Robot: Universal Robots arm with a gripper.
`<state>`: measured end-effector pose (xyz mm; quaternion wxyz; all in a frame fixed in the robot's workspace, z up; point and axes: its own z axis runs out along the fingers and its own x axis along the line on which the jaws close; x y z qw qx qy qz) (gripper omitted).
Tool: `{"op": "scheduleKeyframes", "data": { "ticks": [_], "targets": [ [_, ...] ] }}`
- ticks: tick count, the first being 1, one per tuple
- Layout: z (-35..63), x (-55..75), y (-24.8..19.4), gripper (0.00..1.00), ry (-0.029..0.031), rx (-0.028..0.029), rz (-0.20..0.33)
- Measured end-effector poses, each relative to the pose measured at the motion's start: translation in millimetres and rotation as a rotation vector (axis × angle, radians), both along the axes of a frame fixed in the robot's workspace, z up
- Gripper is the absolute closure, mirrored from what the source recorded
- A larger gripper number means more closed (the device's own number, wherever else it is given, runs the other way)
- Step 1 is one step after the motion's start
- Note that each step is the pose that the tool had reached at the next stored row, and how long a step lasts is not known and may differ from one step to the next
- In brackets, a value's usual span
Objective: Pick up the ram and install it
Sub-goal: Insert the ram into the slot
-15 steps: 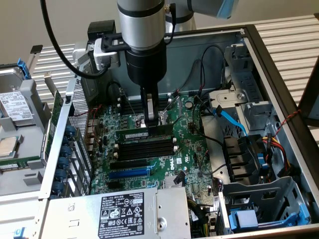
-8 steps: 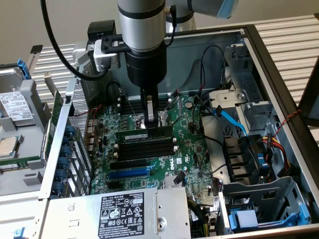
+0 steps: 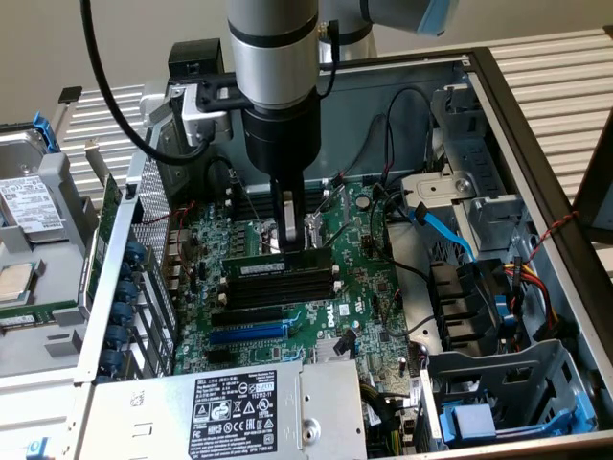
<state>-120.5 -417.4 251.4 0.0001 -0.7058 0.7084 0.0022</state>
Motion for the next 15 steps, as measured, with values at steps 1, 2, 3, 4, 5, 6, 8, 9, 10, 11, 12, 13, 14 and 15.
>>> {"op": "scheduleKeyframes", "data": {
  "ticks": [1,2,3,4,5,6,8,9,10,11,12,13,14,15],
  "targets": [
    [-1.0,0.0,-0.1,0.87,0.0000,0.0000,0.000],
    [-1.9,0.0,-0.3,0.87,0.0000,0.0001,0.000],
    [-2.5,0.1,-0.6,0.87,0.0001,-0.0001,0.000],
    [-3.2,0.1,-1.0,0.87,0.0002,-0.0001,0.000],
    [-3.6,0.1,-1.6,0.87,0.0005,-0.0001,0.000],
    [-4.1,0.2,-2.1,0.87,0.0008,0.0000,0.000],
    [-5.2,0.4,-2.5,0.87,0.0008,0.0002,0.000],
    [-5.9,0.3,-2.6,0.87,0.0009,0.0000,0.000],
    [-6.7,0.4,-2.6,0.87,0.0010,-0.0001,0.000],
    [-7.3,0.4,-2.6,0.87,0.0009,0.0000,0.000],
    [-7.8,0.4,-2.7,0.87,0.0009,-0.0001,0.000],
    [-8.2,0.5,-2.9,0.87,0.0010,-0.0002,0.000],
    [-8.7,0.6,-3.0,0.87,0.0010,-0.0002,0.000],
    [-9.4,0.6,-3.0,0.87,0.0009,0.0000,0.000]
  ]
}}
